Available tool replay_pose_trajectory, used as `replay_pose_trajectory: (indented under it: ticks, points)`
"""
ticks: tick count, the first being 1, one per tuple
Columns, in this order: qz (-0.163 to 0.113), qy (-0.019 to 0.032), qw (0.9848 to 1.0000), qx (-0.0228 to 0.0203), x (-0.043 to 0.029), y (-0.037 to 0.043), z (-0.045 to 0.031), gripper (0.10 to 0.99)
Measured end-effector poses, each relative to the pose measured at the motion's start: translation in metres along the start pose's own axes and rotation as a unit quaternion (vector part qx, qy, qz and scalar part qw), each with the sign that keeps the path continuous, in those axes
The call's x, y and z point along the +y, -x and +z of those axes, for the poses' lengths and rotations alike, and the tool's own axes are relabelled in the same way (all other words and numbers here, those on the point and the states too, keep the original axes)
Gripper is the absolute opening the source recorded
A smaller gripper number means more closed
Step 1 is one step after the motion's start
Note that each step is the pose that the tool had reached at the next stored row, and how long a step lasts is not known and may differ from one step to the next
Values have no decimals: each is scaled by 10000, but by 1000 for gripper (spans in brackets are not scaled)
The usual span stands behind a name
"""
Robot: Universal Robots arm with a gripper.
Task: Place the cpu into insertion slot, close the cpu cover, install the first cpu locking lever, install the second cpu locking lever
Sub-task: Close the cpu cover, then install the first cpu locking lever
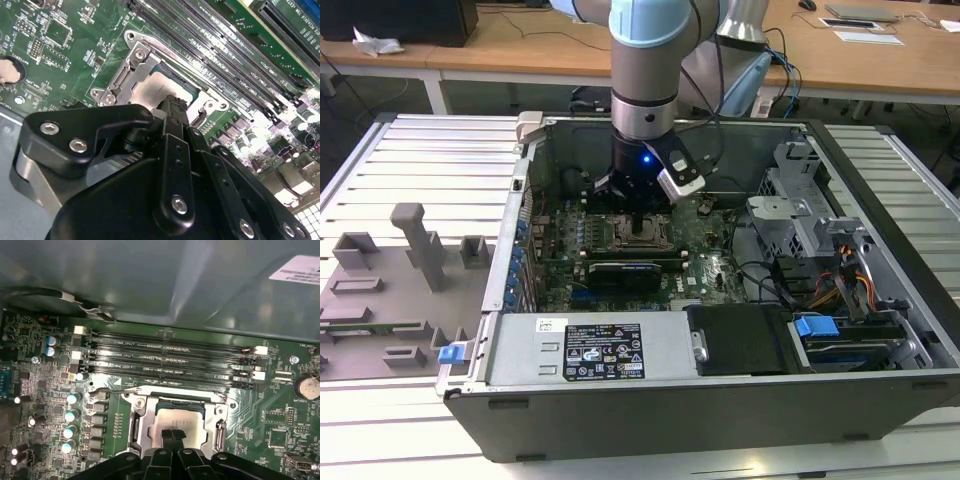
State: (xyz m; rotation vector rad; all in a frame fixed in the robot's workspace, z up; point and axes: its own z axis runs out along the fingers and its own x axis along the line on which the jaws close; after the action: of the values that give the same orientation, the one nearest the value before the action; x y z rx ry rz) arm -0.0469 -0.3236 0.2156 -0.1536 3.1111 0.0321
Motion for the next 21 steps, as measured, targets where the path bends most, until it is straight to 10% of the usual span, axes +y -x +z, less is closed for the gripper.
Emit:
replay_pose_trajectory:
  ticks: [7,21]
  points:
    - [-2,-23,10000,2,4,9,-216,106]
    - [-1,-24,10000,2,4,9,-226,106]
